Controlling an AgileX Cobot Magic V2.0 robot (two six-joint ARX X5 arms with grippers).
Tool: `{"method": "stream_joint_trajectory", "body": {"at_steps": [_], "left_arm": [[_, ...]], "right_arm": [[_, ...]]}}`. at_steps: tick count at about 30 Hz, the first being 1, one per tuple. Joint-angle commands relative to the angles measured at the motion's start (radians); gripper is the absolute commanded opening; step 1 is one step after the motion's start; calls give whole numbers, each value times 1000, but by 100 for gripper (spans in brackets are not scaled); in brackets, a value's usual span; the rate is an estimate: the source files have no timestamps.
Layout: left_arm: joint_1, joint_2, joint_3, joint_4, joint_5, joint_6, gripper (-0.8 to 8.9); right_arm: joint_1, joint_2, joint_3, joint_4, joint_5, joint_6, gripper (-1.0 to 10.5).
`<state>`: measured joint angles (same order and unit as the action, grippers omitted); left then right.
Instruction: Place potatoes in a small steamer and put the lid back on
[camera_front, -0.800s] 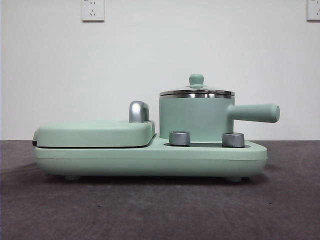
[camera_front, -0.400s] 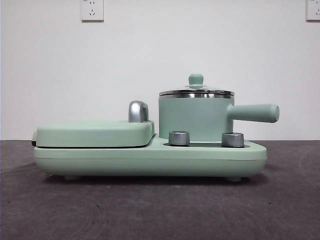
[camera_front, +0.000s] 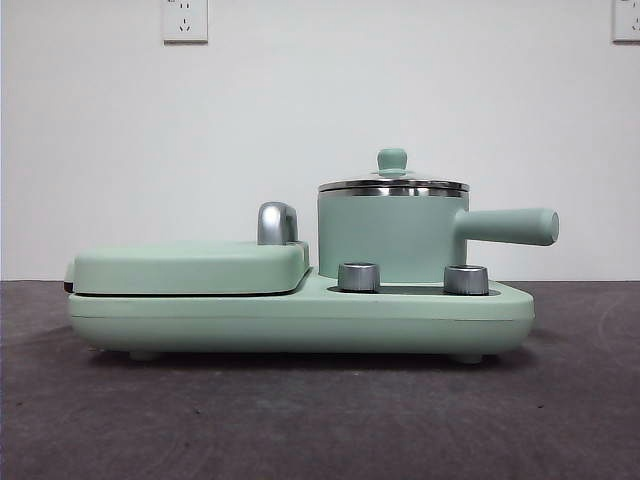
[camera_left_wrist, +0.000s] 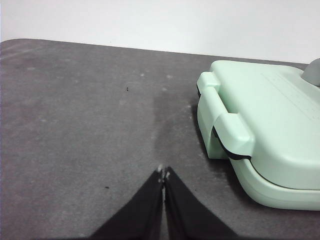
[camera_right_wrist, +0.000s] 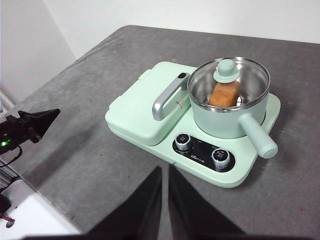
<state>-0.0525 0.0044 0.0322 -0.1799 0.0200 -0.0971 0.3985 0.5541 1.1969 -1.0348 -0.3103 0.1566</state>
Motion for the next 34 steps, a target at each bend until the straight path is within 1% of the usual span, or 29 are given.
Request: {"method": "stream_joint_trajectory", "body": {"at_steps": [1,17,20,22,24,26,28,30,31,33,34], "left_arm": [[0,-1,-19,0,-3,6,6],[0,-1,-19,0,-3,6,6],[0,-1,-19,0,-3,6,6],[0,-1,-19,0,-3,6,6],[0,-1,-19,0,-3,6,6],[0,-1,-19,0,-3,6,6],[0,-1,-19,0,-3,6,6],[0,-1,-19,0,-3,6,6],[0,-1,-19,0,-3,6,6],[0,-1,-19,0,-3,6,6],[0,-1,-19,0,-3,6,6]], "right_arm": [[5,5,15,10,3,-8,19],[-2,1,14,12,5,-8,19],[-61,-11,9,19,-8,-9,19],[-130,-24,-18,46,-20,-9,19],[-199,-56,-90,131,-30,-9,19],[-257,-104,-204,267,-13,-12,19],[-312,-174,-364,470,20,-12,19],[-357,-249,-526,660,32,-15,19],[-373,-283,-593,728,36,-19,19],[-390,-349,-718,828,84,-21,19],[-392,-378,-774,862,126,-23,19]]}}
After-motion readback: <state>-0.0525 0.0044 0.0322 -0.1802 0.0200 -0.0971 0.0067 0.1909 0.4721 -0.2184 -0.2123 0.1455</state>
